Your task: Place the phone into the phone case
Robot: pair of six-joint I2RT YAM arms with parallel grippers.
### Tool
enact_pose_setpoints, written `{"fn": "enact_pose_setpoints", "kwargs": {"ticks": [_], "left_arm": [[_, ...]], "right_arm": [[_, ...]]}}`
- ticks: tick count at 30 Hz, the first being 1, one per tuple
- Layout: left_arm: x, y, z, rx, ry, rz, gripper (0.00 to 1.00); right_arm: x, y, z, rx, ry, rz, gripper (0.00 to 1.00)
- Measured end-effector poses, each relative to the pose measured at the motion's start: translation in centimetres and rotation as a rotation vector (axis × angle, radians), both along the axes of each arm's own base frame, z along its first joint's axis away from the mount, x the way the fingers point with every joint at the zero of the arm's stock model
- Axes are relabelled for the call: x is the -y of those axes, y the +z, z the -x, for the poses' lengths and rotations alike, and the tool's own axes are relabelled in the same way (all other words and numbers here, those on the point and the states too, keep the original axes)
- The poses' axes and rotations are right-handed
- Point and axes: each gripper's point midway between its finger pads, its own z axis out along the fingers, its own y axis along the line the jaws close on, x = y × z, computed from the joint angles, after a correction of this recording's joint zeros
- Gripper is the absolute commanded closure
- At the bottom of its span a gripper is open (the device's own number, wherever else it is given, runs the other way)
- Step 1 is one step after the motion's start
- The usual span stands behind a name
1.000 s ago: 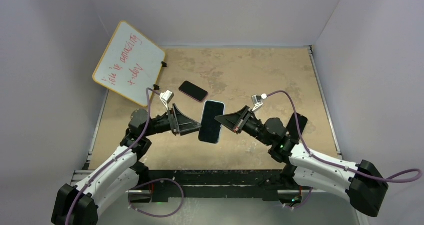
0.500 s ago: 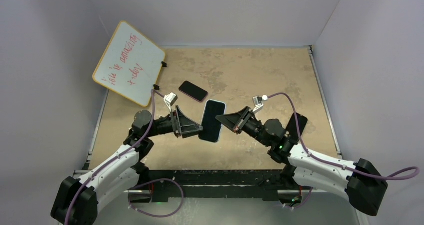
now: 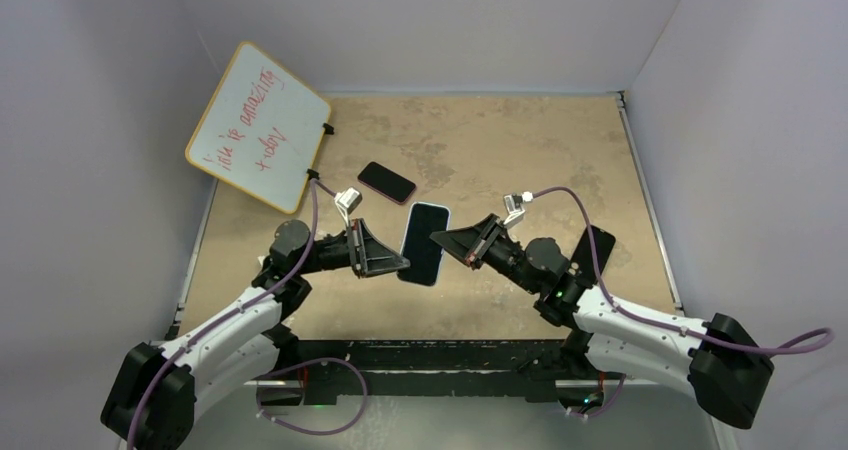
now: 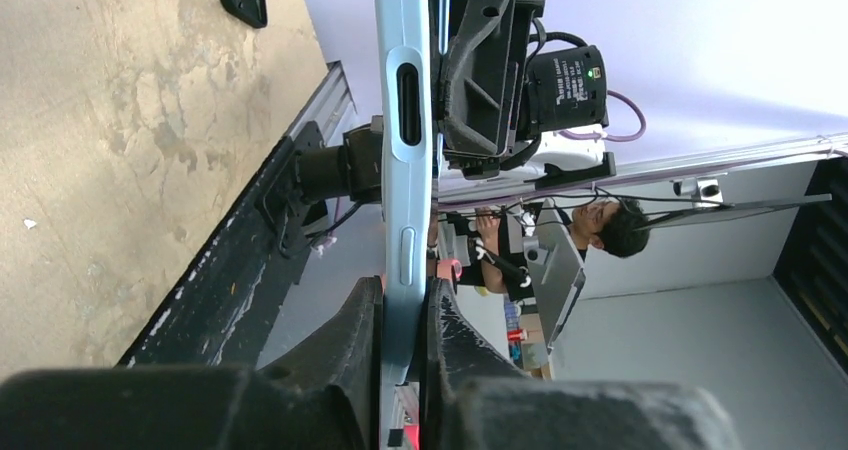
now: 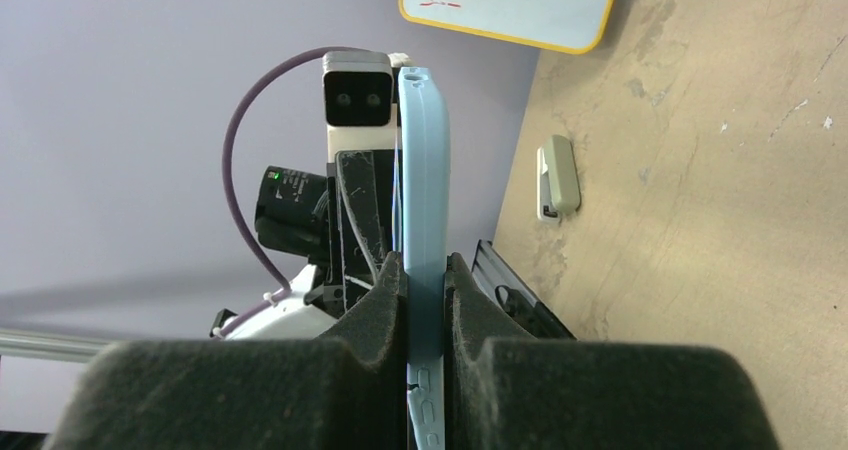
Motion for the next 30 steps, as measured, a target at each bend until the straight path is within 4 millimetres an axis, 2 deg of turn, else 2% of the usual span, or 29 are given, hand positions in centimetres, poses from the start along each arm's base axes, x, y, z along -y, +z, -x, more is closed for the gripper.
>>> {"fn": "enact_pose_setpoints", "kwargs": {"ticks": [2,5,7,9,11,12,13,15,17,20,25,26,28,29,30], "left_arm": [[0.0,-0.1,0.0,0.004,-0.001,-0.006,1.0],[0.0,-0.6,-0.1,0.005,-0.006,-0.041,1.0],[0.1,-0.6,-0.2,0.012,-0.009,-0.067,1.0],[0.2,-0.3,-0.3,0.021,-0.015,-0.088,1.0],[0.2,-0.4,-0.3,0.021,-0.018,-0.1,1.0],[0.2,-0.4,-0.2,0.02,-0.021,-0.105,0.97],[0.1,-0.4,-0.2,0.021,-0.025,-0.105,0.87],[0.1,-0.4,0.0,0.016,-0.033,-0.107,0.65],[0.1,-0.2,0.1,0.028,-0.038,-0.102,0.47],[0.0,0.2,0.2,0.034,-0.032,-0.095,0.4],[0.0,0.6,0.0,0.052,-0.017,-0.088,0.39],[0.0,0.5,-0.1,0.05,-0.014,-0.089,0.42],[0.1,0.3,-0.3,0.042,-0.011,-0.094,0.53],[0.1,0.2,-0.3,0.037,-0.01,-0.097,0.63],[0.1,0.0,-0.4,0.033,-0.009,-0.1,0.77]], "right_arm": [[0.0,-0.1,0.0,-0.002,0.0,0.004,0.99],[0.0,-0.6,0.1,-0.011,0.002,0.02,0.75],[0.1,-0.8,0.0,-0.011,0.001,0.029,0.68],[0.1,-0.9,0.1,-0.012,0.006,0.038,0.68],[0.0,-0.9,0.2,-0.007,0.013,0.042,0.8],[0.0,-1.1,0.3,-0.005,0.018,0.049,0.88],[-0.1,-1.2,0.3,-0.004,0.024,0.054,0.98],[-0.2,-0.9,0.4,-0.011,0.035,0.04,1.0],[-0.3,-0.7,0.5,-0.007,0.043,0.033,1.0],[-0.5,-0.5,1.0,0.004,0.074,0.034,1.0],[-1.1,-0.6,1.9,0.013,0.138,0.048,1.0],[-1.4,-0.5,2.0,0.012,0.151,0.051,1.0],[-1.9,-0.4,2.2,0.013,0.18,0.054,1.0],[-2.1,-0.4,2.4,0.014,0.196,0.054,1.0],[-2.2,-0.5,2.4,0.013,0.205,0.054,1.0]]}}
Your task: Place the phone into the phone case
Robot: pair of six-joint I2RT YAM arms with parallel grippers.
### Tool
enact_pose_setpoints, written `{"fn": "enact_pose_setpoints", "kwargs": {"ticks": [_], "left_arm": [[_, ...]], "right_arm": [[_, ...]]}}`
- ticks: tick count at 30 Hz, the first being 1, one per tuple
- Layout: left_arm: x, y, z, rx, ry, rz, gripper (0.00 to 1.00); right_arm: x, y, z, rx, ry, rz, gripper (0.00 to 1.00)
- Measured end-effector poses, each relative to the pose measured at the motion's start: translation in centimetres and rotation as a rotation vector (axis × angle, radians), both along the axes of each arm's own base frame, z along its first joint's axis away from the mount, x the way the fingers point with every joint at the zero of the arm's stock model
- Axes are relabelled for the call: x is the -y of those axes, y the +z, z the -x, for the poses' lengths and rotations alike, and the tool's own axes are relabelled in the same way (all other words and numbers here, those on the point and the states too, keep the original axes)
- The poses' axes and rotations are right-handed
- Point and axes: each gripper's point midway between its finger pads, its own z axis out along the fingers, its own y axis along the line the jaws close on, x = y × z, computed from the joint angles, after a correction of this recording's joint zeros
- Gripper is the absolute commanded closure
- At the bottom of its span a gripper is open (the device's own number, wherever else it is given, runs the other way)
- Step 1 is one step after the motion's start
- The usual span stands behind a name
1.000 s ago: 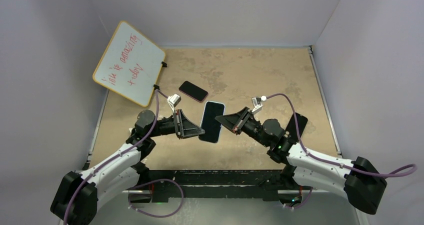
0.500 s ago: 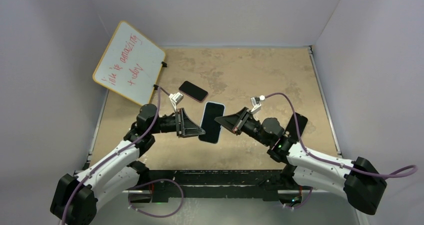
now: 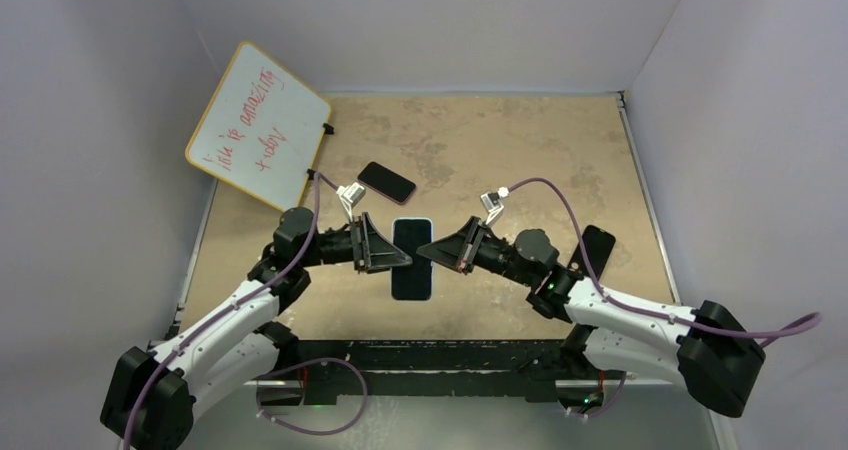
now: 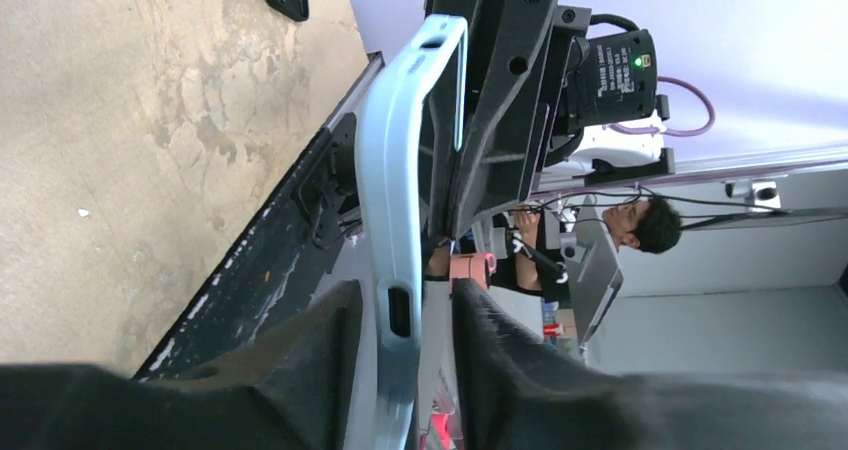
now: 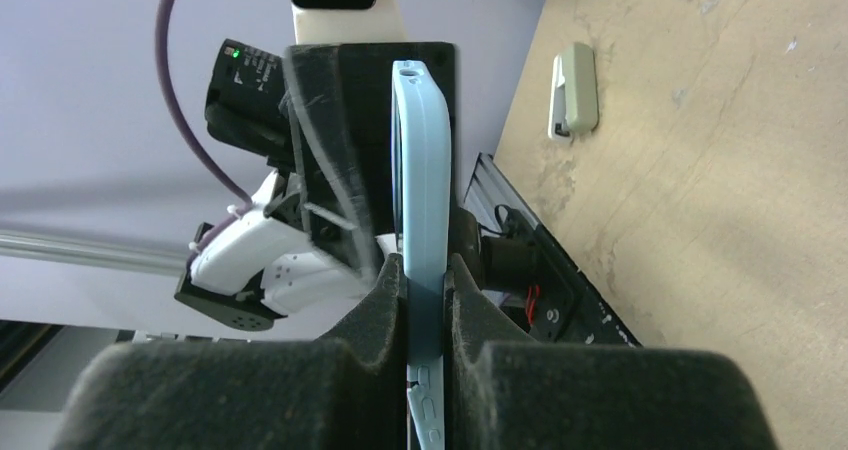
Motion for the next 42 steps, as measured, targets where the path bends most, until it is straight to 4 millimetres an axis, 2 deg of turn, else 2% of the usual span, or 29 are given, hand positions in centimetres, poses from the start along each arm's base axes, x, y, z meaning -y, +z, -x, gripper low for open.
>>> {"fn": "enact_pose_setpoints", "kwargs": {"ticks": [1,2,4,7,10,14,20,28,33,39,42], "left_arm": [[0.0,-0.1,0.0,-0.007,0.001,-0.001,0.89],[0.0,-0.1,-0.1,-0.007,0.004,-0.003,0.98],[0.0,-0.1,-0.1,-0.005,0.0,-0.001,1.0],[0.1,0.1,-0.2,-0.002,0.004,0.002,1.0],[0.0,-0.3,-0.6,-0.019,0.03,-0.01,1.0],[0.0,-0.2,-1.1,-0.02,0.059,-0.008,1.0],[0.0,0.3,-2.3,-0.009,0.121,0.007,1.0],[0.1,0.4,-3.1,-0.005,0.158,0.031,1.0],[0.1,0.0,-3.1,-0.028,0.164,0.033,1.0],[0.0,0.5,-3.0,-0.017,0.165,0.044,1.0],[-0.1,1.0,-2.8,0.009,0.161,0.057,1.0]], "right_arm": [[-0.2,0.0,0.1,0.0,0.013,0.0,0.99],[-0.3,-0.2,0.2,-0.003,0.021,0.003,0.92],[-0.5,-0.5,0.4,-0.006,0.038,0.008,0.62],[-0.5,-0.1,0.4,0.002,0.047,0.003,0.35],[-0.5,0.6,0.9,0.03,0.066,-0.002,0.22],[0.2,1.2,1.5,0.062,0.074,-0.005,0.18],[0.4,0.4,2.6,0.059,0.119,0.017,0.24],[0.0,-1.2,3.4,0.029,0.18,0.048,0.47],[-0.3,-2.1,3.5,0.007,0.2,0.069,0.64],[-0.3,-2.0,3.7,0.004,0.208,0.061,1.0],[-0.3,-1.5,3.9,-0.005,0.219,0.04,1.0]]}}
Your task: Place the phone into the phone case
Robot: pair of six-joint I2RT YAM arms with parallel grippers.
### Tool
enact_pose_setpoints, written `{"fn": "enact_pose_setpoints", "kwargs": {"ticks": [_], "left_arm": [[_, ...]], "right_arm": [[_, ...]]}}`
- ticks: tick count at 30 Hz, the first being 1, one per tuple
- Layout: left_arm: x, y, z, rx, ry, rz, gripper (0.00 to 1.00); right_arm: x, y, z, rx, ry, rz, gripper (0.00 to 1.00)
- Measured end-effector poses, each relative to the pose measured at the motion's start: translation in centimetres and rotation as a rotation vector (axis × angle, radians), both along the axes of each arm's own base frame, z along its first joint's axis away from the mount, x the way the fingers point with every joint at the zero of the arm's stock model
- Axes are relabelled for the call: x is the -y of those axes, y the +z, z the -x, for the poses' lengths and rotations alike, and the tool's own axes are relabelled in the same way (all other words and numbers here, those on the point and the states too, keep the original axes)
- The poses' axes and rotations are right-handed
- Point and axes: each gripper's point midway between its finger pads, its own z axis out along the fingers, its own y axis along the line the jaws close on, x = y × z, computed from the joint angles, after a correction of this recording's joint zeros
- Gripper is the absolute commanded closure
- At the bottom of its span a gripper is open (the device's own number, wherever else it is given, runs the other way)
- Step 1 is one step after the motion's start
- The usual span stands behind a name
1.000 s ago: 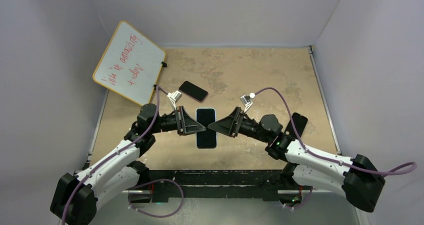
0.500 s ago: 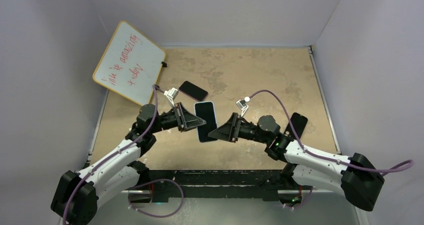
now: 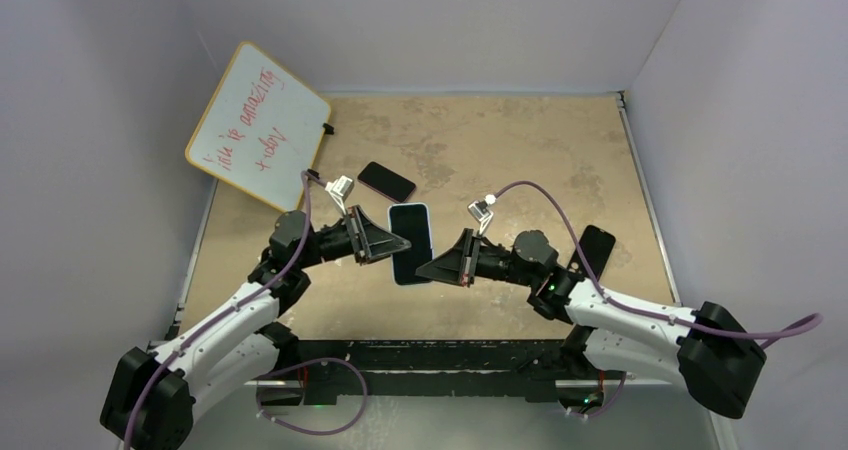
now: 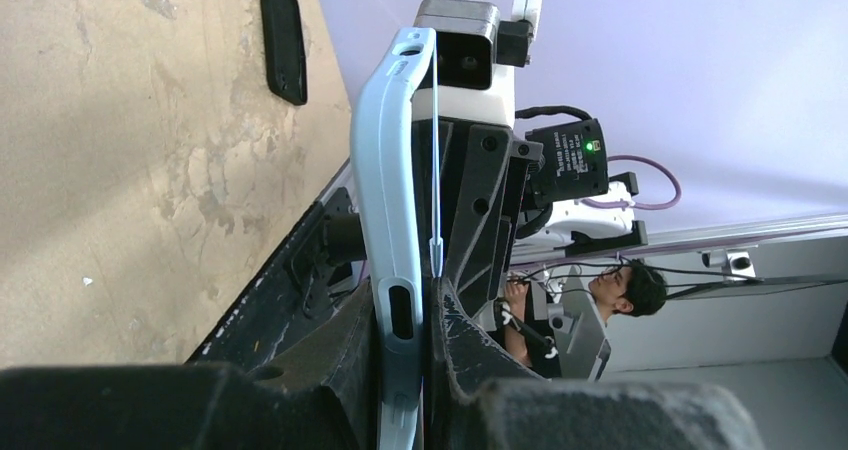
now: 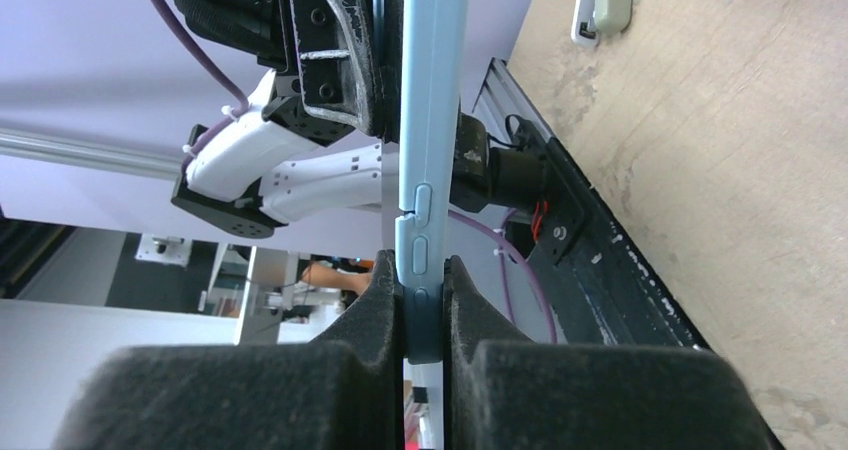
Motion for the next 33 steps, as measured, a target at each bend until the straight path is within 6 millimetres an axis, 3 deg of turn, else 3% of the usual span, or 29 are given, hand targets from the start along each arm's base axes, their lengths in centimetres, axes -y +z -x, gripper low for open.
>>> {"fn": "enact_pose_setpoints", "kwargs": {"ticks": [10,12,14,16,18,21,24,28,33], "left_arm": [[-0.1,-0.9,0.2,-0.012,-0.006,-0.035,1.0],[0.0,-1.2,0.4,-0.022,-0.011,-0.043,1.0],[0.0,-1.3,0.6,-0.024,-0.021,-0.046,1.0],[0.1,-1.0,0.7,-0.006,-0.035,-0.038,1.0],[0.1,-1.0,1.0,0.018,-0.056,-0.039,1.0],[0.3,-1.2,1.3,0.032,-0.088,-0.043,1.0],[0.4,-1.2,1.9,0.039,-0.127,-0.039,1.0],[0.5,-0.8,2.6,0.061,-0.179,-0.023,1.0],[0.5,-0.9,3.2,0.064,-0.216,-0.022,1.0]], "right_arm": [[0.1,-0.5,0.2,-0.108,-0.014,-0.016,1.0],[0.2,-0.8,0.3,-0.127,-0.019,-0.022,0.87],[0.2,-0.9,0.4,-0.131,-0.018,-0.023,0.59],[0.3,-1.1,0.3,-0.139,-0.031,-0.011,0.43],[0.7,-1.4,0.1,-0.139,-0.054,0.013,0.31],[1.2,-1.3,-0.1,-0.122,-0.084,0.037,0.23],[1.6,-0.7,-0.3,-0.099,-0.103,0.047,0.25],[1.5,-0.8,-0.5,-0.08,-0.102,0.074,0.39],[0.7,-1.4,-0.8,-0.083,-0.086,0.093,0.7]]}}
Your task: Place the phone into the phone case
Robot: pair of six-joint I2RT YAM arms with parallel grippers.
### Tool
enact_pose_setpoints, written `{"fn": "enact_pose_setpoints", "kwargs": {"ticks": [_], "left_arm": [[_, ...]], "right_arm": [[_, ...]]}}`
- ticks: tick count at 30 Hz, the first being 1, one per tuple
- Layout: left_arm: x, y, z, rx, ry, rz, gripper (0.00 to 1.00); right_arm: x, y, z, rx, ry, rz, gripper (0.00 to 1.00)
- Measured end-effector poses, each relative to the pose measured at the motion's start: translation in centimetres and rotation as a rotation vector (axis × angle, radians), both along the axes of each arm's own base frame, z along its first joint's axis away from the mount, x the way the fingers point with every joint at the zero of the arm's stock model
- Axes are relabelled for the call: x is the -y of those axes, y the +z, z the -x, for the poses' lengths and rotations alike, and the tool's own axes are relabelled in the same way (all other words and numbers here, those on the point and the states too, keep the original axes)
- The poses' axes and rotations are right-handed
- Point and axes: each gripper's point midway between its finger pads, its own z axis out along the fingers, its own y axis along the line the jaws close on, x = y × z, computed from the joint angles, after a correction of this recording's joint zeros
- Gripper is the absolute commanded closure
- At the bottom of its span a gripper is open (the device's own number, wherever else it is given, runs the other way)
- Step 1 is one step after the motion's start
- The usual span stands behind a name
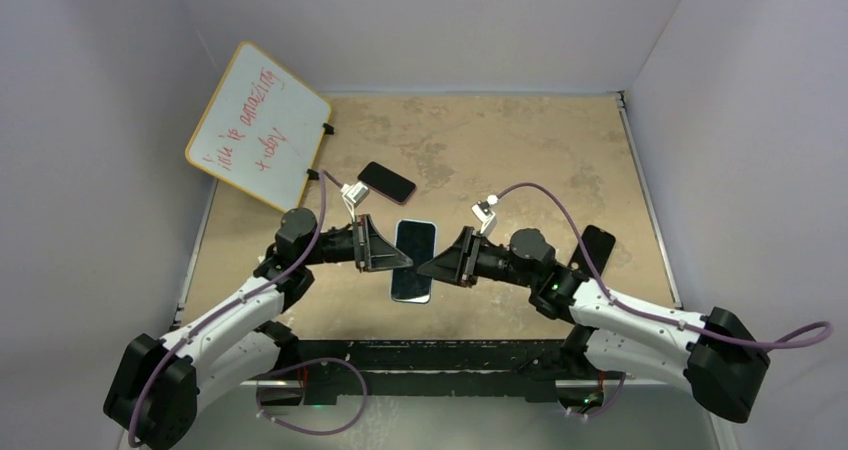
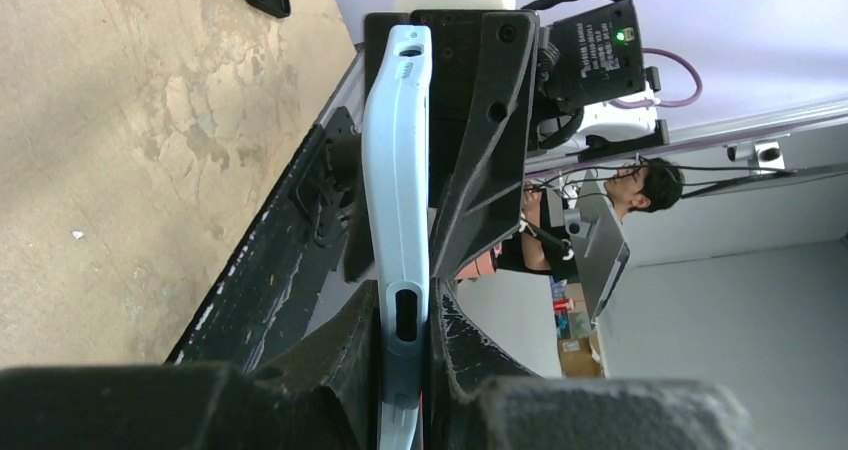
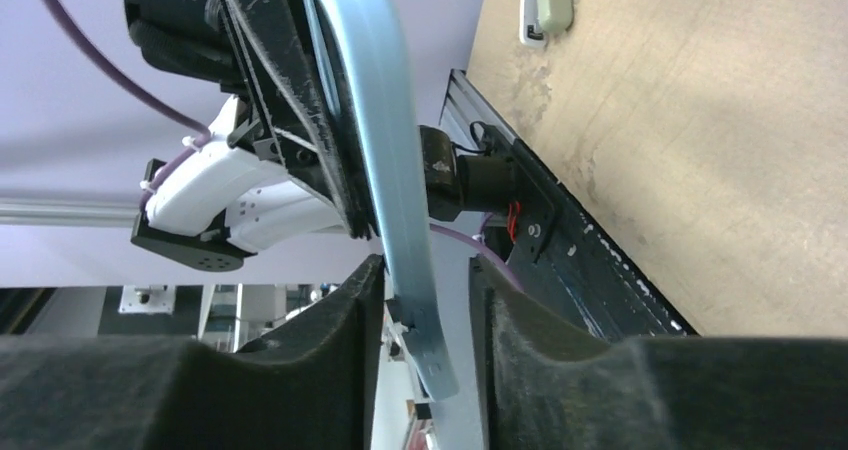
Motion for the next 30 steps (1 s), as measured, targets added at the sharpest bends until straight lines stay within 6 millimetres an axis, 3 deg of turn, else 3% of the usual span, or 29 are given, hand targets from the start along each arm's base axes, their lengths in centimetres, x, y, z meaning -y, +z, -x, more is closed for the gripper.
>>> {"fn": "enact_pose_setpoints", "kwargs": {"ticks": [2,5,11,18,27,28,30], "left_arm": [[0.0,-0.3,-0.2,-0.017,0.003,-0.007,0.95],[-0.1,-0.6,-0.3,-0.038,0.008,-0.016,0.71],[-0.2,-0.4,-0.2,-0.034,0.012,-0.015,0.45],[-0.4,0.4,-0.1,-0.036,0.028,-0.018,0.45],[-0.5,-0.2,-0.1,-0.093,0.046,-0.041,0.6],[-0.5,-0.3,-0.2,-0.098,0.049,-0.041,0.64],[-0.5,-0.3,-0.3,-0.108,0.058,-0.042,0.81]], "right_arm": [[-0.4,0.5,-0.1,0.01,0.009,-0.014,0.82],[-0.7,0.8,-0.1,0.019,0.022,-0.028,0.98],[-0.7,1.0,-0.6,0.011,-0.008,-0.038,1.0],[0.2,2.0,-2.5,0.02,-0.141,-0.063,1.0],[1.3,2.6,-4.4,0.026,-0.271,-0.084,1.0],[1.3,2.6,-4.4,0.024,-0.274,-0.087,1.0],[1.3,2.7,-4.5,0.022,-0.28,-0.093,1.0]]}}
